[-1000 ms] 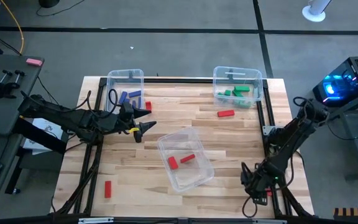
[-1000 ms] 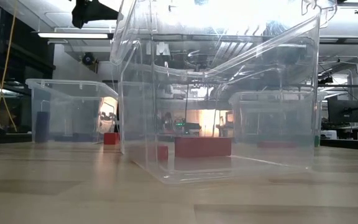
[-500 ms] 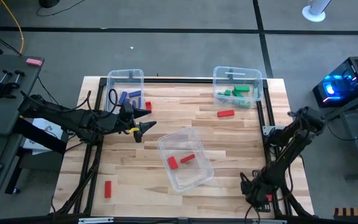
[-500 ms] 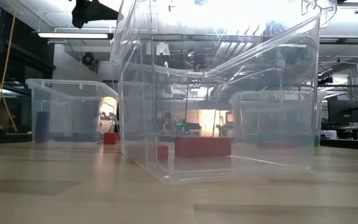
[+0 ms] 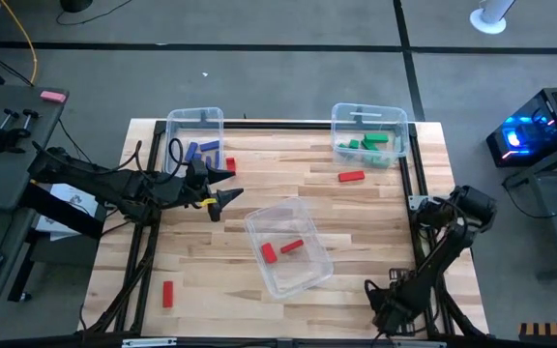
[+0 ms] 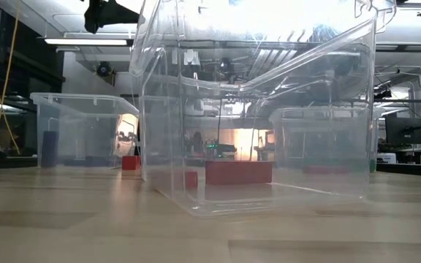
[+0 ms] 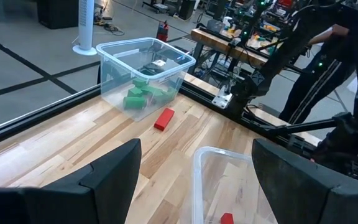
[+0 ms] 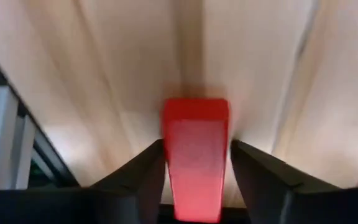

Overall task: Sort blocks
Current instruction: Put the red block into the bottom transparent bin

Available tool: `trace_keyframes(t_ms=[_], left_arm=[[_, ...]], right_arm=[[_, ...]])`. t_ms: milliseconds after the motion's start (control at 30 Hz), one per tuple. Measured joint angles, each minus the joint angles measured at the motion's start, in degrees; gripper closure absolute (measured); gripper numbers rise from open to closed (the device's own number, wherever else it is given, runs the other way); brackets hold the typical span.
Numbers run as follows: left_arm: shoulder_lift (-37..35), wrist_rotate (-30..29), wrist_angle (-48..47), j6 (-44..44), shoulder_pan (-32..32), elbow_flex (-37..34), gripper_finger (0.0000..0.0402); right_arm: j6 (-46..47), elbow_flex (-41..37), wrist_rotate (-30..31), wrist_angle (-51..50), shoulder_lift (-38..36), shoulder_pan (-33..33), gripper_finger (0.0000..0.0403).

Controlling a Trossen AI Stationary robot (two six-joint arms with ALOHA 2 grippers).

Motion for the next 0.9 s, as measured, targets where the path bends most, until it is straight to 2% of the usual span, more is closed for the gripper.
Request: trace_keyframes(t_ms=[100, 200, 333, 467, 567, 633, 733, 800, 900], left_arm=[[0.0, 0.0, 0.0, 0.0, 0.0, 0.0, 0.0108], [0.0, 0.0, 0.2, 0.0, 0.0, 0.0, 0.0108], [0.0, 0.0, 0.4, 0.3, 0.0, 0.0, 0.0108], [0.0, 0.0, 0.6, 1.1, 0.0, 0.0, 0.0108], [0.0, 0.0, 0.6, 1.1, 0.0, 0.0, 0.0108], [0.0, 0.2, 0.6, 1.1, 0.0, 0.0, 0.0108], [0.0, 0.2, 0.6, 1.0, 0.0, 0.0, 0.0108], [0.0, 0.2, 0.6, 0.6, -0.1, 0.0, 0.0108], [0.0, 0.2, 0.6, 0.0, -0.1, 0.0, 0.0108]], right_arm=[[-1.2, 0.6, 0.3, -1.2, 0.1, -1.8, 0.0281], [-4.1, 1.5, 2.8, -3.3, -0.3, -4.1, 0.0281], [-7.4, 2.2, 12.9, -9.6, -3.4, -8.5, 0.0281], [-8.8, 3.9, 20.5, -18.6, -11.0, -15.4, 0.0281], [-7.8, 5.3, 29.8, -22.7, -17.5, -22.0, 0.0281], [-7.3, 6.2, 34.4, -20.4, -22.2, -26.6, 0.0281], [-9.4, 6.4, 36.2, -8.9, -27.9, -32.7, 0.0281], [-13.9, 6.4, 34.6, 1.1, -29.7, -35.5, 0.0281], [-19.9, 6.5, 27.4, 15.6, -28.8, -38.1, 0.0281]])
